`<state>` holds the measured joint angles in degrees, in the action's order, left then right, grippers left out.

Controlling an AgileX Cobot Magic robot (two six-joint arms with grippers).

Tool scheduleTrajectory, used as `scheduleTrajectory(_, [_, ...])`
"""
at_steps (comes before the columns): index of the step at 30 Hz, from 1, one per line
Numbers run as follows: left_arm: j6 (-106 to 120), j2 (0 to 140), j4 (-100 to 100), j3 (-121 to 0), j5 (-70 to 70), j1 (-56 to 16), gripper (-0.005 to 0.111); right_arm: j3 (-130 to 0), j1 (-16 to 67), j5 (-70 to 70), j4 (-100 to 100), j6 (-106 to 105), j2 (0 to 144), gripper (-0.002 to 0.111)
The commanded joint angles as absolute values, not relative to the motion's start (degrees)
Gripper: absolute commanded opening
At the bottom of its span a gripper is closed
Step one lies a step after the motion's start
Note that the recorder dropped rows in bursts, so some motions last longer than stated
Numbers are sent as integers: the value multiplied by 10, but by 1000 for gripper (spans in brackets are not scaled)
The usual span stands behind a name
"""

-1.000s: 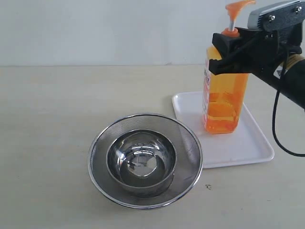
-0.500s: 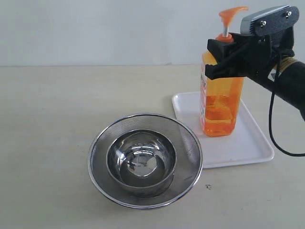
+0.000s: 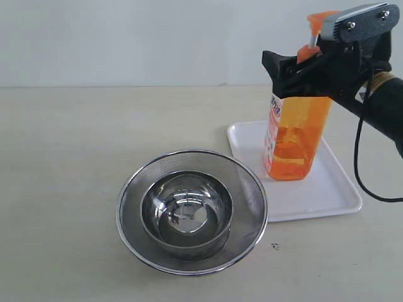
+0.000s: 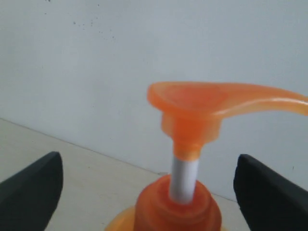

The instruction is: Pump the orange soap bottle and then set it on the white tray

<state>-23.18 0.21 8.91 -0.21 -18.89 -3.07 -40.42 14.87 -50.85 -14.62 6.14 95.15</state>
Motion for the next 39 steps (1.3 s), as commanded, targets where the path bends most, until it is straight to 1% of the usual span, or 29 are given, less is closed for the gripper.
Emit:
scheduleTrajectory(1, [-229,0,90,0,-182,-29,5,-407,145,-493,-138,59,943,89])
scheduleTrajectory(9, [-229,0,90,0,-182,-29,5,-407,145,-437,-137,77,900,89])
scheduleTrajectory(15, [-229,0,90,0,-182,-29,5,-407,145,-331,-146,97,850,89])
scheduleTrajectory(19, [-229,0,90,0,-182,-29,5,-400,145,-292,-190,156,819,89])
scheduleTrajectory(22, [-229,0,90,0,-182,-29,5,-360,145,-324,-194,161,785,89])
scheduleTrajectory(27, [-229,0,90,0,-182,-29,5,-257,145,-404,-194,169,705,89])
scheduleTrajectory(34, [-229,0,90,0,-182,-29,5,-154,145,-398,-197,226,605,89])
scheduleTrajectory(39, [-229,0,90,0,-182,-29,5,-82,145,-442,-220,255,538,89])
